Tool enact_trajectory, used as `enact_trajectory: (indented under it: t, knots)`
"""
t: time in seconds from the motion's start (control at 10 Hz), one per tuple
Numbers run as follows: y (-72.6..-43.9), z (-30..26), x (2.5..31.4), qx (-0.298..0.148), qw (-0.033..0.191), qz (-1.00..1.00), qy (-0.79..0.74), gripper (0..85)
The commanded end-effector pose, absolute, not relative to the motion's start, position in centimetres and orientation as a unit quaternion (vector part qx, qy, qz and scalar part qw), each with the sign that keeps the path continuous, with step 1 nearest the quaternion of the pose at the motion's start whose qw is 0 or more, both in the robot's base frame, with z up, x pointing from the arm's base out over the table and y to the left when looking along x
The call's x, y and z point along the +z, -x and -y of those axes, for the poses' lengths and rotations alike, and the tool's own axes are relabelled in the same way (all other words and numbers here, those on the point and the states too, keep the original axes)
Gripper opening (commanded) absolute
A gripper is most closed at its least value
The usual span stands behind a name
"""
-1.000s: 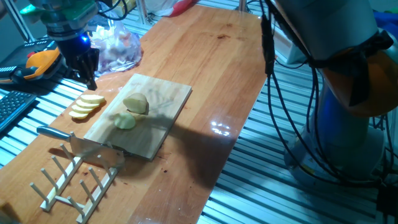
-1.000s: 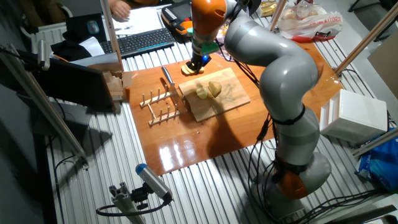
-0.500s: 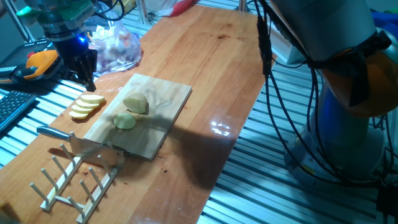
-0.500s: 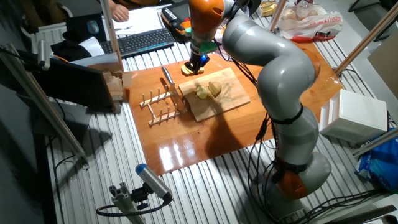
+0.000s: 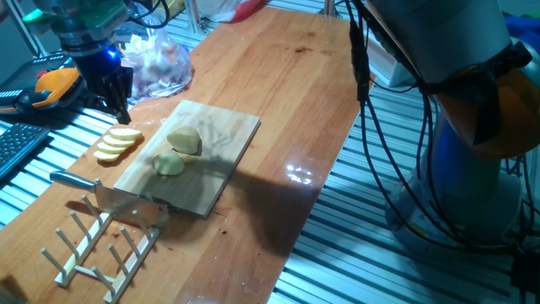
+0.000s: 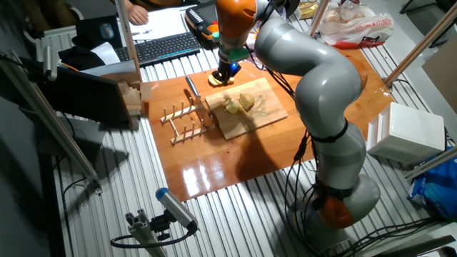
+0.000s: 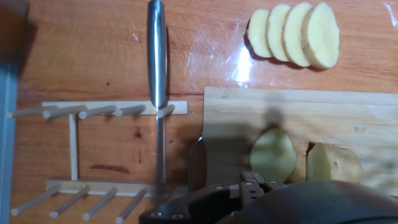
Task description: Chop the potatoes
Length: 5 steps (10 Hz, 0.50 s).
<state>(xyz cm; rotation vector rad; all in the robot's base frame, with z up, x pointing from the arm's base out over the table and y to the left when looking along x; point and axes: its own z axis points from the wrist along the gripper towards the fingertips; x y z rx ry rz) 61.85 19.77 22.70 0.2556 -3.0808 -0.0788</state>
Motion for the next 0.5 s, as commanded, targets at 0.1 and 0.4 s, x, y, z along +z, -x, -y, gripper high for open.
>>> enact_trajectory:
  t: [0.1,0.4]
  knots:
    - [-61.84,-19.68,22.62,-0.024,0.029,0.996,-0.084,0.0]
    - [-61.85,-19.52,22.57,-0.023,0.032,0.996,-0.083,0.0]
